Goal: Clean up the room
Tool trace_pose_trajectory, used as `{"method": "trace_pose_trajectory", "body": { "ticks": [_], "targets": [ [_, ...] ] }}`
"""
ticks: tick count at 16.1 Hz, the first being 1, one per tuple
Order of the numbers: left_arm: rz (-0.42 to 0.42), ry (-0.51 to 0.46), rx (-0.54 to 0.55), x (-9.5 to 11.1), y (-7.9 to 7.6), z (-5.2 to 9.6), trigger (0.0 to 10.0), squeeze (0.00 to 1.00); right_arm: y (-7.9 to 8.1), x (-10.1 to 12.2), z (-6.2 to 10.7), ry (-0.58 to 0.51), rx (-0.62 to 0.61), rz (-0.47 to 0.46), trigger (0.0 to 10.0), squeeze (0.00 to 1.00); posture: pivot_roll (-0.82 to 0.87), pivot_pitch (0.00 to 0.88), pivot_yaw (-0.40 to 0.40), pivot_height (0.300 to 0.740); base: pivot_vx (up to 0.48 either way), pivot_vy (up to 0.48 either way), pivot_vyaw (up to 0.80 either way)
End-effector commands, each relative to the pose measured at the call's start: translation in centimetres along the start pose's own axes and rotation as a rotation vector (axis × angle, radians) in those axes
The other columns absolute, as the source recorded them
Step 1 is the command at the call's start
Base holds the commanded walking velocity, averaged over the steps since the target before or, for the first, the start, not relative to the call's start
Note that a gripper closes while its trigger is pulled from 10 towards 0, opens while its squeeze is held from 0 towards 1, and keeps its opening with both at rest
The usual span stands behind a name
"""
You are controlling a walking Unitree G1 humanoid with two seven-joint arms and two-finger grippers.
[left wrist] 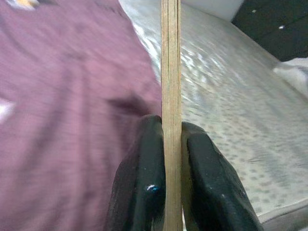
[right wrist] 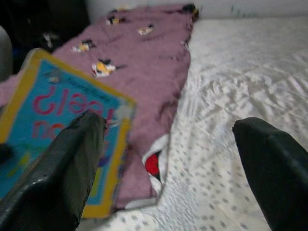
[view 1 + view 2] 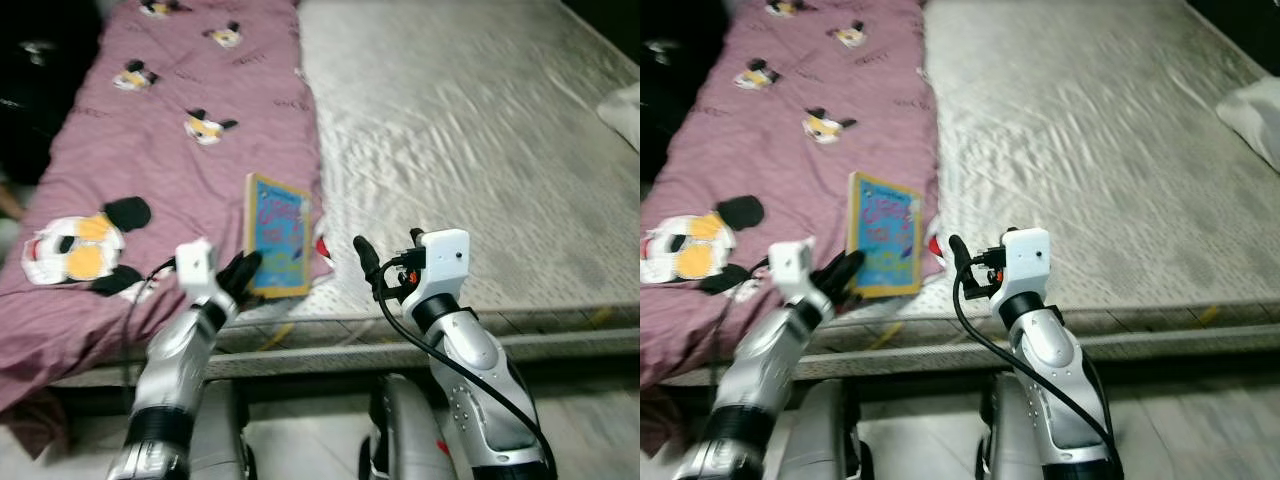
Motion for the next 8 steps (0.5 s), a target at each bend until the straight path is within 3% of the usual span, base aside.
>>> {"method": "trace_pose_trajectory", "body": {
  "ticks": [1,4,8],
  "targets": [
    [-0.024,-0.028,-0.006,0.9,-0.1,0.5,0.0,0.00,-0.5,-0.1,0.0,-0.017,-0.025,-0.036,10.0,0.00,0.04,0.013,0.024,0.577,0.000,0.000,0.00],
    [-0.024,-0.028,0.046,-0.3,0.4,2.0,0.0,0.00,-0.8,0.6,-1.7,-0.062,-0.069,-0.054,10.0,0.00,0.04,0.000,0.027,0.577,0.000,0.000,0.00],
    [-0.017,-0.039,0.019,-0.3,-1.3,1.5,0.0,0.00,-1.4,1.7,-3.2,-0.117,-0.095,-0.067,10.0,0.00,0.04,0.000,0.029,0.625,0.000,0.000,0.00]
  ]
}}
Point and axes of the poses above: a point about 5 cm out from each wrist's last joint towards the gripper, its own z axis pointing back from the gripper into the wrist, its own x axis along the axis of the wrist's last joint, y = z × x, the point moved 5 cm from there along -z, pointing out of the wrist towards the gripper, and after that the axes turned 9 degrees about z, right-handed, at the moved point
